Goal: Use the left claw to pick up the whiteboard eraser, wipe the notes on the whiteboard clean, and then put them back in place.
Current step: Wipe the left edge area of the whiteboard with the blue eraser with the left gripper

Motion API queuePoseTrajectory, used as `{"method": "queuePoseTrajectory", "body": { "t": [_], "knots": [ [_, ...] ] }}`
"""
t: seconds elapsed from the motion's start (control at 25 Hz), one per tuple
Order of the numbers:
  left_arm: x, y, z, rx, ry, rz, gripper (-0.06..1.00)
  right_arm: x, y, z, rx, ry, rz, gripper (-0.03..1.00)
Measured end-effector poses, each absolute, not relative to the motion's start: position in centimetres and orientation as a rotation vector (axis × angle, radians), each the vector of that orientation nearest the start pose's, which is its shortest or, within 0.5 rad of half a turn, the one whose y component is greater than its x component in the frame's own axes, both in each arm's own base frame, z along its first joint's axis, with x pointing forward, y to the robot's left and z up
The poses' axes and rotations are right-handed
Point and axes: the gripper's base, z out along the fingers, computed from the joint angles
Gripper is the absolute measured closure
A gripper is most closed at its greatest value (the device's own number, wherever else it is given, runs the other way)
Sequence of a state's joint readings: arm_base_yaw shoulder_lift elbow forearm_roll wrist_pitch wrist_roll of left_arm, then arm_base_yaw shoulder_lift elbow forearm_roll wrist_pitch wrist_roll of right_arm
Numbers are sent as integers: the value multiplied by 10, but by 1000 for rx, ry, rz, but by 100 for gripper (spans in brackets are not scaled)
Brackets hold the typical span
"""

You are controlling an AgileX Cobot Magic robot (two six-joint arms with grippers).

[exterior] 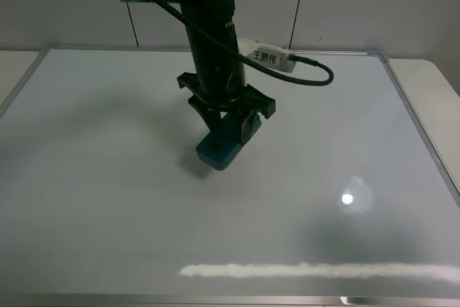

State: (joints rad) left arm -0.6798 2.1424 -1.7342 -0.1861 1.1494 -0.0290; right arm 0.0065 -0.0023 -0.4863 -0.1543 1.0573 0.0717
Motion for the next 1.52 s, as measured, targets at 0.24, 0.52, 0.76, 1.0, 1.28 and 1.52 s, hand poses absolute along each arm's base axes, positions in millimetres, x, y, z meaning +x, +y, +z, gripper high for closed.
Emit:
{"method": "queuePoseTrajectory", "body": {
  "t": [0.24,0.52,0.76,1.0,1.28,1.52],
  "knots": [
    [370,-217,221,626,2983,-175,39,-4,-12,275,72,2044,-136,-2],
    [399,-140,232,319,3008,-169,39,-4,-12,275,72,2044,-136,-2],
    [397,-85,201,146,3135,-228,39,-4,-12,275,72,2044,-136,-2],
    [390,-33,177,4,3173,-126,39,-4,-12,275,72,2044,-136,-2],
    [385,6,167,-92,3179,-38,39,-4,-12,275,72,2044,-136,-2],
    [388,9,163,-78,3136,-36,39,-4,-12,275,72,2044,-136,-2]
  ]
}}
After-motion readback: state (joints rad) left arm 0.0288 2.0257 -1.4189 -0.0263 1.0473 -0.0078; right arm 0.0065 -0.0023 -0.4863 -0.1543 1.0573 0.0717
